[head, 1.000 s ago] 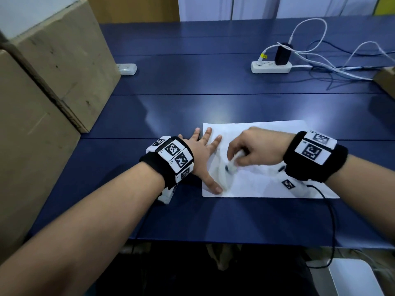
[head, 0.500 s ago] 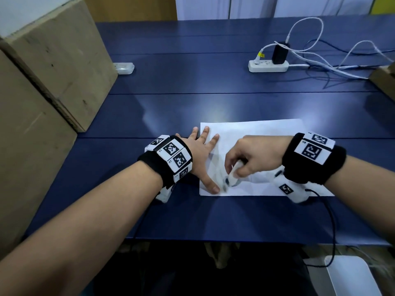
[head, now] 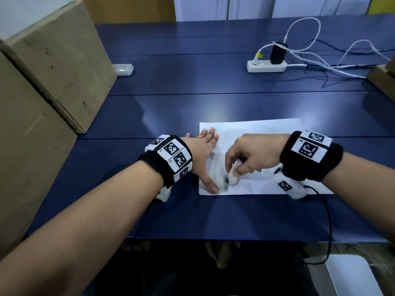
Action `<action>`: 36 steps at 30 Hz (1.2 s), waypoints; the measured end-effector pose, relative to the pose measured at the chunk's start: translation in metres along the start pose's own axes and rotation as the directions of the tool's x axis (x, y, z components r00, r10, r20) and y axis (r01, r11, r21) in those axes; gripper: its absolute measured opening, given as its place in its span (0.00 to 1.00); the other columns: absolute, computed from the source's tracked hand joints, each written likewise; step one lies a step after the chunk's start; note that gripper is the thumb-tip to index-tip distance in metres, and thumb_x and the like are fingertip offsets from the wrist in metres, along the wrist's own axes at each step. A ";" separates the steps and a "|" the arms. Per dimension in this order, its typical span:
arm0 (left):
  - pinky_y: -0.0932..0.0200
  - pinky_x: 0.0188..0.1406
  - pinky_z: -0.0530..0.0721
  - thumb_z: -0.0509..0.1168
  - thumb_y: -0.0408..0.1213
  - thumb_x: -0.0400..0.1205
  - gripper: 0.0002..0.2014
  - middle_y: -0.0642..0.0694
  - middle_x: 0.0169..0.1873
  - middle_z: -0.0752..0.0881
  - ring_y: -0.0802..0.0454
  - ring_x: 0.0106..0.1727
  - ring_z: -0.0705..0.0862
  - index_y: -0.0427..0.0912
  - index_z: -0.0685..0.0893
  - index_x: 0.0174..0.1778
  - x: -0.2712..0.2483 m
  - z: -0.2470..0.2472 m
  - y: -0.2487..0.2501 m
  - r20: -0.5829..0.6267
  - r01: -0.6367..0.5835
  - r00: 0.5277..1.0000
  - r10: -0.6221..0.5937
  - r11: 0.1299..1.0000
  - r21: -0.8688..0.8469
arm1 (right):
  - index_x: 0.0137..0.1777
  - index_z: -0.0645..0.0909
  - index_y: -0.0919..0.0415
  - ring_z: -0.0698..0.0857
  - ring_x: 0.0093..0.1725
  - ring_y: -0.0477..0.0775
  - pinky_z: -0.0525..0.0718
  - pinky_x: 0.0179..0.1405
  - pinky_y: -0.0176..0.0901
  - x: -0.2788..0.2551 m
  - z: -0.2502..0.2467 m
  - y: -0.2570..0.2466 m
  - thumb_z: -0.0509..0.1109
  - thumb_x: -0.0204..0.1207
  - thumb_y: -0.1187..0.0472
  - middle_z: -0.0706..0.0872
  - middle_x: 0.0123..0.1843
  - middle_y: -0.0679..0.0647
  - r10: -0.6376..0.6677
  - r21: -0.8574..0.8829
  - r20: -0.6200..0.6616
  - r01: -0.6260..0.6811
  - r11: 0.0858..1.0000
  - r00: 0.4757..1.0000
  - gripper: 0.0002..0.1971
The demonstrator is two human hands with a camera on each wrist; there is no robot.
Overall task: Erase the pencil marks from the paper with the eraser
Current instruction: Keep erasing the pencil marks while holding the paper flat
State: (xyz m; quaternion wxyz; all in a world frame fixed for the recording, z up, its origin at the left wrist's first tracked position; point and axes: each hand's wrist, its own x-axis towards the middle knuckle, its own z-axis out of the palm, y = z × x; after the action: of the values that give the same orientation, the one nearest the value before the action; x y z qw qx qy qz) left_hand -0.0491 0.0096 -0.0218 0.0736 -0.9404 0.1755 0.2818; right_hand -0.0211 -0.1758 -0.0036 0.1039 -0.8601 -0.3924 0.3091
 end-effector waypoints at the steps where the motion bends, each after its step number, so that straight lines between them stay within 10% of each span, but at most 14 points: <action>1: 0.33 0.83 0.48 0.73 0.77 0.56 0.78 0.45 0.84 0.30 0.50 0.85 0.34 0.40 0.29 0.84 0.000 0.000 0.000 0.000 -0.002 1.000 0.002 1.000 -0.001 | 0.51 0.87 0.48 0.85 0.24 0.51 0.84 0.30 0.36 0.003 -0.004 0.004 0.74 0.74 0.57 0.87 0.28 0.51 0.034 -0.019 -0.083 -0.036 0.999 0.996 0.07; 6: 0.33 0.83 0.49 0.73 0.76 0.55 0.78 0.45 0.84 0.31 0.50 0.85 0.34 0.41 0.30 0.84 0.001 -0.001 0.000 -0.003 -0.002 1.000 0.002 1.000 -0.004 | 0.50 0.86 0.51 0.83 0.23 0.41 0.85 0.35 0.39 0.007 -0.012 0.020 0.72 0.76 0.56 0.87 0.30 0.47 0.119 -0.048 -0.331 -0.142 0.989 0.936 0.05; 12: 0.34 0.83 0.48 0.73 0.77 0.55 0.78 0.45 0.84 0.29 0.50 0.85 0.34 0.40 0.28 0.83 0.004 0.000 0.000 0.012 0.004 1.000 -0.004 1.000 0.007 | 0.50 0.87 0.46 0.84 0.25 0.53 0.85 0.30 0.38 -0.006 0.004 -0.002 0.75 0.73 0.57 0.90 0.36 0.56 -0.029 0.045 0.059 0.027 0.999 0.998 0.07; 19: 0.32 0.82 0.51 0.74 0.76 0.55 0.78 0.44 0.84 0.30 0.49 0.85 0.34 0.39 0.29 0.83 0.003 -0.002 0.000 0.007 -0.001 1.000 0.001 1.000 0.005 | 0.52 0.85 0.53 0.81 0.26 0.42 0.80 0.36 0.39 0.009 -0.009 0.014 0.71 0.76 0.56 0.85 0.33 0.45 0.122 -0.079 -0.345 -0.158 0.984 0.931 0.07; 25: 0.35 0.84 0.50 0.72 0.78 0.53 0.80 0.45 0.84 0.30 0.50 0.85 0.34 0.40 0.29 0.83 0.006 0.001 0.001 -0.002 0.011 1.000 -0.011 1.000 0.016 | 0.52 0.86 0.48 0.87 0.27 0.52 0.87 0.36 0.41 -0.003 0.006 -0.013 0.73 0.73 0.51 0.89 0.32 0.54 -0.040 -0.022 0.037 0.041 0.999 0.999 0.09; 31: 0.33 0.83 0.50 0.74 0.76 0.54 0.79 0.46 0.84 0.30 0.51 0.85 0.34 0.41 0.28 0.83 0.005 -0.001 0.000 0.011 0.004 1.000 -0.004 1.000 0.007 | 0.56 0.85 0.53 0.78 0.41 0.50 0.76 0.43 0.41 0.012 -0.014 0.014 0.71 0.77 0.55 0.80 0.35 0.44 0.106 -0.142 -0.320 -0.158 0.977 0.942 0.09; 36: 0.35 0.83 0.49 0.74 0.77 0.54 0.79 0.46 0.84 0.29 0.51 0.85 0.34 0.41 0.28 0.83 0.006 0.000 0.001 0.008 0.009 1.000 -0.009 1.000 0.013 | 0.52 0.87 0.49 0.83 0.28 0.48 0.85 0.34 0.42 -0.002 0.000 -0.004 0.75 0.73 0.54 0.88 0.33 0.51 -0.026 -0.010 0.036 0.026 1.000 0.999 0.08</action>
State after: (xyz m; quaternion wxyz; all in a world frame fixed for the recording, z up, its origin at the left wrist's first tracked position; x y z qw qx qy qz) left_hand -0.0450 0.0069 -0.0250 0.0818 -0.9395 0.1729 0.2842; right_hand -0.0243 -0.1747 -0.0016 0.0964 -0.8498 -0.4068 0.3212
